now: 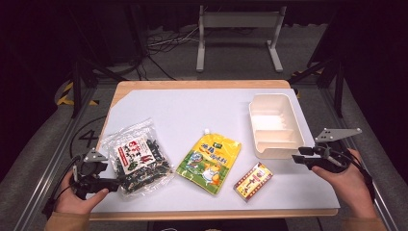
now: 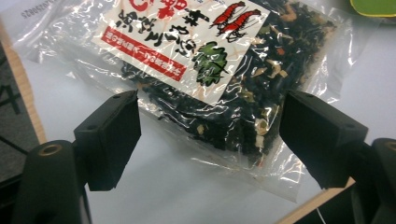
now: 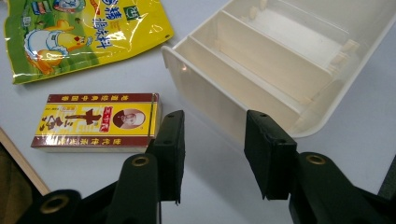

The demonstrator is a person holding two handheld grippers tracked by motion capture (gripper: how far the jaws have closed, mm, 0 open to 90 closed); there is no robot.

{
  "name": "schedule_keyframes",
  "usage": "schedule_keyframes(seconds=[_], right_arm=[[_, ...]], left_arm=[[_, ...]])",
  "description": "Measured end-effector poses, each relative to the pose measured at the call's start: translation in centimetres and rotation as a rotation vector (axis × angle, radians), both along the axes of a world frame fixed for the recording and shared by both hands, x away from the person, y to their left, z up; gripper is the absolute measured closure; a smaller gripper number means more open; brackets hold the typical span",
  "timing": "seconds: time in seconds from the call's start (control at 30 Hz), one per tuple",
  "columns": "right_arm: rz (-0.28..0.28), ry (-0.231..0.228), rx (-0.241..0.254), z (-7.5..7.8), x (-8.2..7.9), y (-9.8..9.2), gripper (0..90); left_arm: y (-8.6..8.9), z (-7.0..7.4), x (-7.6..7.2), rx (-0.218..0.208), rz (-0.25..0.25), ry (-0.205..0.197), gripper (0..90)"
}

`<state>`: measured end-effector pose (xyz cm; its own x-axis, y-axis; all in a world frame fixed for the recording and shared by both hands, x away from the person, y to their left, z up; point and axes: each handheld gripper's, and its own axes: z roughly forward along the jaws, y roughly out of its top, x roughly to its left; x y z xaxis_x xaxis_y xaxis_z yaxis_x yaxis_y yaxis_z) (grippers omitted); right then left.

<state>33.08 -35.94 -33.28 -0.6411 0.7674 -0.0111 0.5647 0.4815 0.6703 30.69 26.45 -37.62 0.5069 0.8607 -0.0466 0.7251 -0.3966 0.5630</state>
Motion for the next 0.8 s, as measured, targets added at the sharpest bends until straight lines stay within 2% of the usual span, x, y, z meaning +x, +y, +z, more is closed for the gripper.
schedule_keyframes(seconds=[0.1, 0.3, 0.37, 0.53, 0.6, 0.8], right_arm=[[0.012, 0.002, -0.009, 0.0, 0.0, 0.4, 57.8], [0.022, 0.0, -0.021, -0.2, 0.0, 0.9, 54.6], [0.023, 0.004, -0.028, -0.2, 0.1, 1.1, 54.2], [0.022, 0.001, -0.03, -0.2, 0.1, 1.3, 53.6], [0.024, -0.003, -0.031, -0.2, 0.2, 1.3, 53.3], [0.023, 0.002, -0.039, -0.3, 0.3, 1.6, 52.0]], left_arm=[[-0.2, 0.2, 0.1, -0.003, -0.005, 0.03, 21.1], [-0.4, 0.6, 0.6, 0.023, -0.012, 0.052, 21.9], [-0.3, 0.8, 0.8, 0.011, -0.007, 0.065, 22.4], [-0.1, 0.9, 2.0, 0.015, 0.0, 0.111, 24.2], [0.0, 1.0, 2.5, 0.009, 0.021, 0.133, 24.1], [0.2, 1.3, 3.5, 0.021, 0.035, 0.164, 23.5]])
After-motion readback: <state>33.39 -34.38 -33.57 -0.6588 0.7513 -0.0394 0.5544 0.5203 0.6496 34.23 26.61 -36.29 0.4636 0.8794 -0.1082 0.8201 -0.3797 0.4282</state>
